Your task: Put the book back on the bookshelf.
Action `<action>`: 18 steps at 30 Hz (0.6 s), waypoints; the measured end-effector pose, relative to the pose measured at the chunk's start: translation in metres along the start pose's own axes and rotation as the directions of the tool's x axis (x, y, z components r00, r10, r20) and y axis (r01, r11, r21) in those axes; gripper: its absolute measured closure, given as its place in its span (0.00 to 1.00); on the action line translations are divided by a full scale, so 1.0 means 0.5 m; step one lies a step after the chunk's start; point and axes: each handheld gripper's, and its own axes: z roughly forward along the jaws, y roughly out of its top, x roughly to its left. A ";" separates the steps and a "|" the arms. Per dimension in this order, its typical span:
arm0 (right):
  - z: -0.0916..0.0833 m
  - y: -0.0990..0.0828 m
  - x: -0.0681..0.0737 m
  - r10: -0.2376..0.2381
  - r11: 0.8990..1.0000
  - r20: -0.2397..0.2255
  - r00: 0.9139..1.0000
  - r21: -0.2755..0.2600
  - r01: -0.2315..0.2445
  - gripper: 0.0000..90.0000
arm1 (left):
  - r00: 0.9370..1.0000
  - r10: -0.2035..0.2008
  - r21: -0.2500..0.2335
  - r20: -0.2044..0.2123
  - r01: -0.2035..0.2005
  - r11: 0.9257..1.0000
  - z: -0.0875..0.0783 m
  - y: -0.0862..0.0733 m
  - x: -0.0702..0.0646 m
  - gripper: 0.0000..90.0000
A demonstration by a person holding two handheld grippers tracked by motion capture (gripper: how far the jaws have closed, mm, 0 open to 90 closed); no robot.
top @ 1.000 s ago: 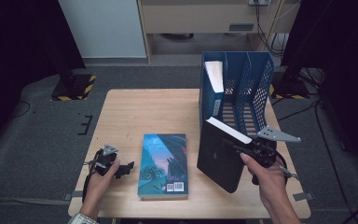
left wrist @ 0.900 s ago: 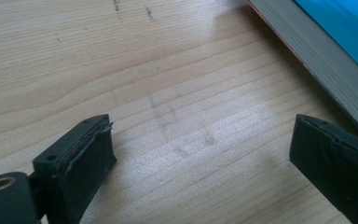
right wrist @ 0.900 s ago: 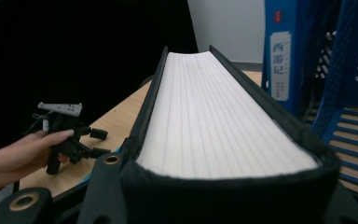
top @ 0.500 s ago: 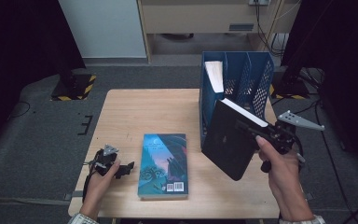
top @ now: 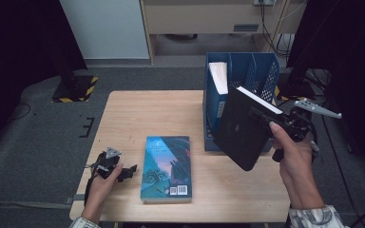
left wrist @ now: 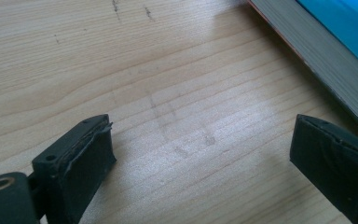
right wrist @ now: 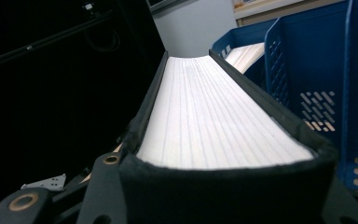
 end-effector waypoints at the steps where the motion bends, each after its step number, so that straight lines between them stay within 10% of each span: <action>1: 0.000 0.003 -0.002 0.000 1.000 0.002 1.000 -0.001 0.000 0.59 | 1.000 0.001 0.000 0.000 -0.001 1.000 0.000 0.000 0.000 0.06; 18: 0.005 0.032 -0.069 0.023 1.000 0.106 0.994 -0.005 -0.022 0.59 | 1.000 0.002 -0.003 0.000 -0.002 1.000 0.000 -0.001 -0.001 0.06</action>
